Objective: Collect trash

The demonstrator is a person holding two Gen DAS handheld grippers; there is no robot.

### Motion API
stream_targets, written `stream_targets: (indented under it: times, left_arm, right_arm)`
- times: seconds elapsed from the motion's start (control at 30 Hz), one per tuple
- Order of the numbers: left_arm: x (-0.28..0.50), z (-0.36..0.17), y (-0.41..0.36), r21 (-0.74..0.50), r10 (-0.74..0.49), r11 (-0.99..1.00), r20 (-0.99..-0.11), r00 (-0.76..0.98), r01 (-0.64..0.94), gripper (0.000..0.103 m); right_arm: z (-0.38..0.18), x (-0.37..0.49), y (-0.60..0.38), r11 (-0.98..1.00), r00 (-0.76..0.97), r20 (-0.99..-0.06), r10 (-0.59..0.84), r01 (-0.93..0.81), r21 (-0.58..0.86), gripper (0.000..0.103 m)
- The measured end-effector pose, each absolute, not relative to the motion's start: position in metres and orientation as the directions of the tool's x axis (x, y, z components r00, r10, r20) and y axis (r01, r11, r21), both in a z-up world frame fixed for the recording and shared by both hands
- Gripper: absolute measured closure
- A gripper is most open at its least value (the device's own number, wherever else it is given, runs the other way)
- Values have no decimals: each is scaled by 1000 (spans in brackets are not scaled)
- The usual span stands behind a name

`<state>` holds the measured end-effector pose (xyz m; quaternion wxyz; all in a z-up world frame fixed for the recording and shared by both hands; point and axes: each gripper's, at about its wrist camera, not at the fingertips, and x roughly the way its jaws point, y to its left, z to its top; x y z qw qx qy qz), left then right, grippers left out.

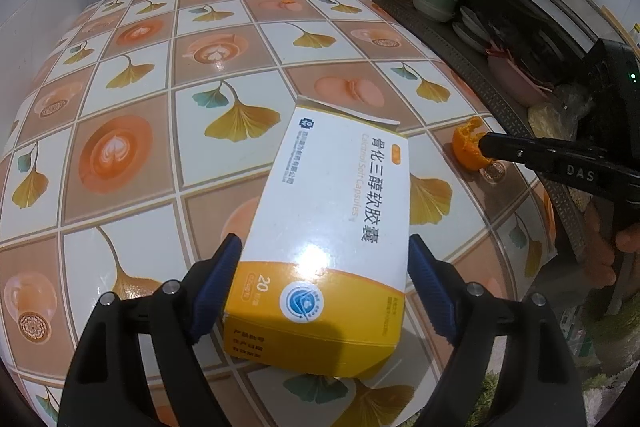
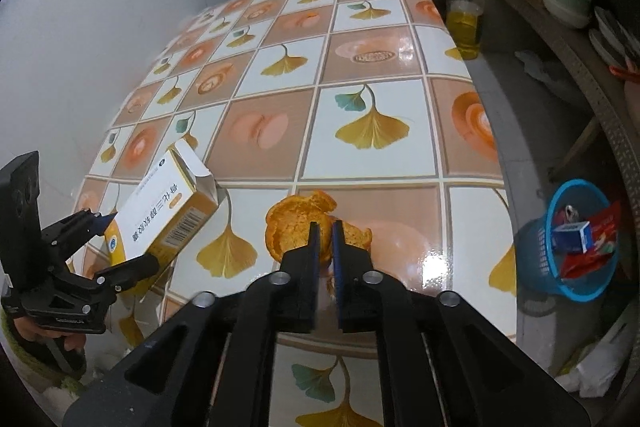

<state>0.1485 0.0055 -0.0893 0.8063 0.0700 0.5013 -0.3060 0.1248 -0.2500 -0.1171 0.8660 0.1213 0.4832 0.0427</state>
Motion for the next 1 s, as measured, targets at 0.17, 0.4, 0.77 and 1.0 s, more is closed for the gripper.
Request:
stream_targets:
  times: [0.17,0.4,0.77,1.0]
  left_arm:
    - [148,-89,6,-193,-423,803,-851,311,564,22]
    - [148,-89,6,-194,-421,805,-853,309,561,22]
    - [156,-89,4,-203,-416,812,-859,298,547,16]
    - [161,-92,-1,-174,-394,816,-866,309,551,13]
  right_arm:
    - [-106,120,-251,966,563,-802,200,24,258,69]
    - [-106,117,-278,909,582,-762,285,89,408,58]
    - [-130,122,-281,867,534,-779,329,156,473,62]
    - [-134,124,-281,865,534,-780,326,164,475,67]
